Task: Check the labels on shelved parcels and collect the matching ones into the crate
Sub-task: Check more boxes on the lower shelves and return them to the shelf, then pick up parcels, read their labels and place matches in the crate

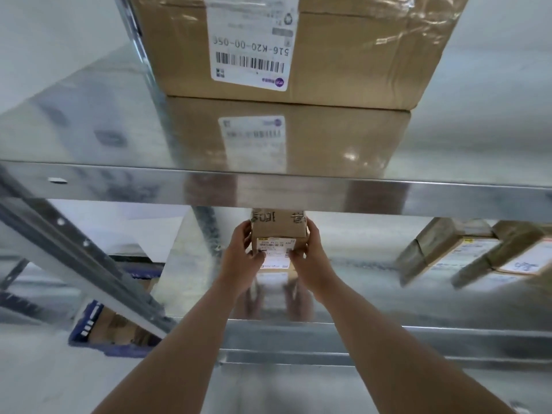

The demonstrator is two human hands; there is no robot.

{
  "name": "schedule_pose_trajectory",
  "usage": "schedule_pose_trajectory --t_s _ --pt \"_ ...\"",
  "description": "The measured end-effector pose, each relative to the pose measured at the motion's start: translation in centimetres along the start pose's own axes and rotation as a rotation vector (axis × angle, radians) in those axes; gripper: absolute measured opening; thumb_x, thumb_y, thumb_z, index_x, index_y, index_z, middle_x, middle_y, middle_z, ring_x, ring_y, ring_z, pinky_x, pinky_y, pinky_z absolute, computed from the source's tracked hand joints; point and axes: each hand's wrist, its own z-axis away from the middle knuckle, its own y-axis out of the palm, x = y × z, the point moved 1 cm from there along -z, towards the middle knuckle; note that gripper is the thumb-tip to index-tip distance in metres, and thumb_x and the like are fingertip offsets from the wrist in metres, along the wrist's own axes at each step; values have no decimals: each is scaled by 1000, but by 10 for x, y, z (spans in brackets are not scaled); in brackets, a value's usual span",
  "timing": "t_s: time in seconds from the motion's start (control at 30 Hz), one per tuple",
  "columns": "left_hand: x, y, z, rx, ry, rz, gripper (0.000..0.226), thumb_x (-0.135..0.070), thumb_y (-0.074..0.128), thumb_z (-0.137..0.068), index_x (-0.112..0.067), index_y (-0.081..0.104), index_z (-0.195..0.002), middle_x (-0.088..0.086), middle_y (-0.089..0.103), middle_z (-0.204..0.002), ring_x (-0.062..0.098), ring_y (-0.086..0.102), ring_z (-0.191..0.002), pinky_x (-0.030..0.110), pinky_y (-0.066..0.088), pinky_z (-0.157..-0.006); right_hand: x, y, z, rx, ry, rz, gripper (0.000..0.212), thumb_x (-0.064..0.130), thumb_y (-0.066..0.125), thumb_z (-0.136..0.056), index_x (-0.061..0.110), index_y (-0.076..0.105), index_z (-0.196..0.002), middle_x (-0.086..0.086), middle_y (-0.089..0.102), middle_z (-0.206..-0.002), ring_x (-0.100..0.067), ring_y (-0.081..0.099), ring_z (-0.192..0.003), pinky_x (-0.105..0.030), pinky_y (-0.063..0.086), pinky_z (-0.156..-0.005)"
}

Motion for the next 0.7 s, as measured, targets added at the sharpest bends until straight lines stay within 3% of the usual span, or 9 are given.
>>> schedule_pose_trajectory --t_s 0.07,0.1,0.2,0.3,0.37,0.43,0.57,0.7 --pt "7 1 -3 2 3 -14 72 13 59 -86 -14 41 -150 -2 60 -139 17 60 -130 21 56 -95 0 4 0 -20 17 -17 75 -22 38 -95 12 20 -160 -15 57 -144 -21 59 -123 -15 54 -95" --pt "10 1 -4 2 9 -54 73 9 61 -86 -16 40 -151 -5 60 -137 17 60 -128 27 55 -98 0 6 0 -26 25 -6 75 -21 39 -95 14 19 -160 -14 58 -143 -22 60 -126 -16 54 -97" --pt "14 4 -7 58 -14 -134 78 1 64 -84 -19 36 -154 0 58 -141 22 57 -130 46 50 -108 -3 12 1 -32 76 44 85 -13 44 -94 18 10 -165 -7 54 -151 -27 52 -140 -42 44 -119" --pt "3 8 9 -86 -42 -224 76 -2 65 -87 -12 36 -156 14 34 -162 33 32 -150 53 30 -123 5 8 15 -129 205 -28 80 12 56 -103 22 9 -167 -8 32 -166 -29 34 -154 -46 33 -126" --pt "-12 14 33 -314 110 -194 61 0 64 -84 -17 49 -141 8 39 -150 36 39 -141 57 39 -117 5 -2 30 -205 252 -131 67 17 59 -102 24 27 -161 -7 41 -157 -27 45 -144 -46 42 -120" --pt "-26 30 59 -397 251 -86 45 -4 57 -76 -19 55 -119 3 45 -128 33 51 -120 55 52 -99 1 -16 47 -253 283 -212 53 6 56 -99 25 45 -146 -3 54 -143 -24 58 -123 -41 52 -106" --pt "-51 90 88 -259 288 -14 28 -7 50 -72 -22 56 -94 4 58 -101 10 53 -88 46 55 -81 -10 -66 76 -377 234 -218 40 -3 55 -95 23 59 -125 -3 68 -121 -13 62 -95 -23 51 -79" --pt "-75 165 93 -15 333 -10 30 -2 52 -78 -28 59 -91 -10 64 -90 6 61 -86 36 56 -77 -17 -150 90 -570 210 -253 36 -5 52 -95 21 65 -116 -3 72 -112 -13 63 -87 -26 49 -77"
